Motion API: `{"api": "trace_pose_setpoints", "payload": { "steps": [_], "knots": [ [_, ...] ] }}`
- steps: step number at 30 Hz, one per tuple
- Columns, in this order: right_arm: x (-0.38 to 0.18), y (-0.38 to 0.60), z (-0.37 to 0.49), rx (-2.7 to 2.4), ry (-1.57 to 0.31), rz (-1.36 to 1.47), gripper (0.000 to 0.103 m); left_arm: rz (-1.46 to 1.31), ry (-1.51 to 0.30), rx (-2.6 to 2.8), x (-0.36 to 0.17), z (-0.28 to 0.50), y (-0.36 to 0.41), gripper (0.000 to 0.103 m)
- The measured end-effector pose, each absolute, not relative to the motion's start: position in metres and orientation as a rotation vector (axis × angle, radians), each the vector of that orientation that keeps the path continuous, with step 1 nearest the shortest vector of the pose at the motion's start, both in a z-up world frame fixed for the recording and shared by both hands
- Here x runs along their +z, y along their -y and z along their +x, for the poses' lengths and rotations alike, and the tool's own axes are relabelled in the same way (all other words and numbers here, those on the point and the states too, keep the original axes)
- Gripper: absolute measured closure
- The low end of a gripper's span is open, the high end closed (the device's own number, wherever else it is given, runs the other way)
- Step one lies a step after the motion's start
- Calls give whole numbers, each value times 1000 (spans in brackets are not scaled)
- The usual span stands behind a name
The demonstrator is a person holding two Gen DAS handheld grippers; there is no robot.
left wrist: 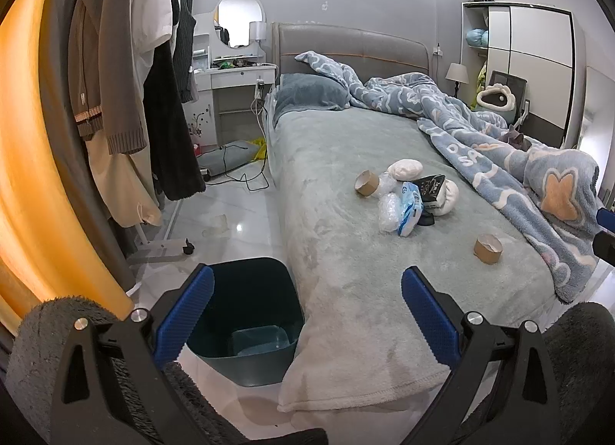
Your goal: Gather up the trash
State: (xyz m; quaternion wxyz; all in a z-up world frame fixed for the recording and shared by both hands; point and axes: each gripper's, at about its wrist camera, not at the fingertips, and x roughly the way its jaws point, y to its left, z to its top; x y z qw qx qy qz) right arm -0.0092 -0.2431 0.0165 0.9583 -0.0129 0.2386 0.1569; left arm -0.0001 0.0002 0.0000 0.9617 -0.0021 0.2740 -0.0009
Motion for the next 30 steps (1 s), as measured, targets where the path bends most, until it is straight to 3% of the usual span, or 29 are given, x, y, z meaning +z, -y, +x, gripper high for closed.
{"api": "trace_pose_setpoints", "payload": {
  "steps": [30],
  "knots": [
    [18, 248, -6, 318, -494, -8, 3, -30, -581, -9, -15, -1, 6, 3]
  ]
}}
